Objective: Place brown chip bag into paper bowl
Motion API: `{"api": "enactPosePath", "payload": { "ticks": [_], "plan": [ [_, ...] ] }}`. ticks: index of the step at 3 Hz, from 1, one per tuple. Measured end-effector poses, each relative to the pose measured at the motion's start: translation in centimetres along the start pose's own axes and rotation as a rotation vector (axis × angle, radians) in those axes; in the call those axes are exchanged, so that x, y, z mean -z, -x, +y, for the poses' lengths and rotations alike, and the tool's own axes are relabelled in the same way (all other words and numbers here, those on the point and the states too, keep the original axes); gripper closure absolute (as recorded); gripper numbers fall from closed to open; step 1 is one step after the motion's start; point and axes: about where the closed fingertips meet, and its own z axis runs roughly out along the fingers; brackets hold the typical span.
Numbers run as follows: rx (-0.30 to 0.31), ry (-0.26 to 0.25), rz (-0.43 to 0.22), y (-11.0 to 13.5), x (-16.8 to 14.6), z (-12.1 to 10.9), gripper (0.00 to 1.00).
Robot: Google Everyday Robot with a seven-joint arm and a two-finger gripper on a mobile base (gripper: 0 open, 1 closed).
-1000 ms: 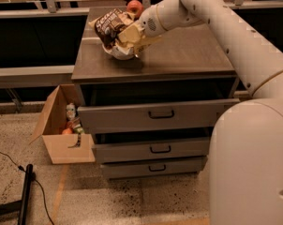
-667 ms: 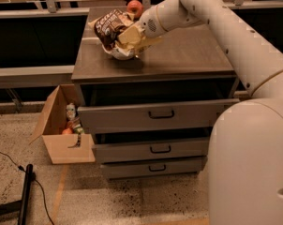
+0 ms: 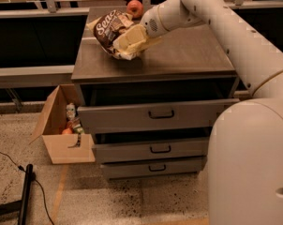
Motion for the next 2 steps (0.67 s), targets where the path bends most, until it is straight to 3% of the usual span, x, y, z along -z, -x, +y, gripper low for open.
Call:
{"api": "enactPosePath", "payload": {
  "ticks": [2],
  "plan": [
    [-0.036, -0.103, -0.003, -0.2, 2.8, -3.7, 0.0]
  ]
}}
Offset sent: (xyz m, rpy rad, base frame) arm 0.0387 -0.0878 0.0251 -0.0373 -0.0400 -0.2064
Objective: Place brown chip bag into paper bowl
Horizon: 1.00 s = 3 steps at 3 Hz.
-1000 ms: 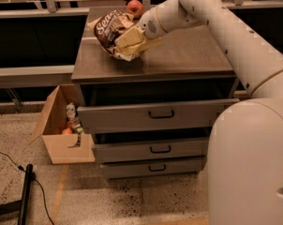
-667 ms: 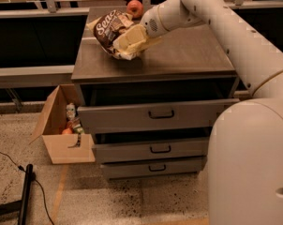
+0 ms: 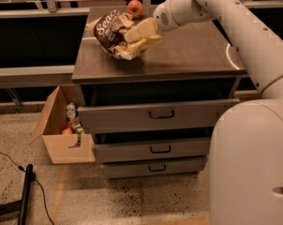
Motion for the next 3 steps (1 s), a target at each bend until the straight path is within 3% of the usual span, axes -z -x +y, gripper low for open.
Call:
{"api": "enactPosePath", "payload": {
  "ticks": [2, 3],
  "plan": [
    [-0.05, -0.076, 0.057, -1.7, 8.5, -4.2, 0.0],
    [-0.046, -0.076, 0.066, -1.7, 9.2, -4.2, 0.0]
  ]
}}
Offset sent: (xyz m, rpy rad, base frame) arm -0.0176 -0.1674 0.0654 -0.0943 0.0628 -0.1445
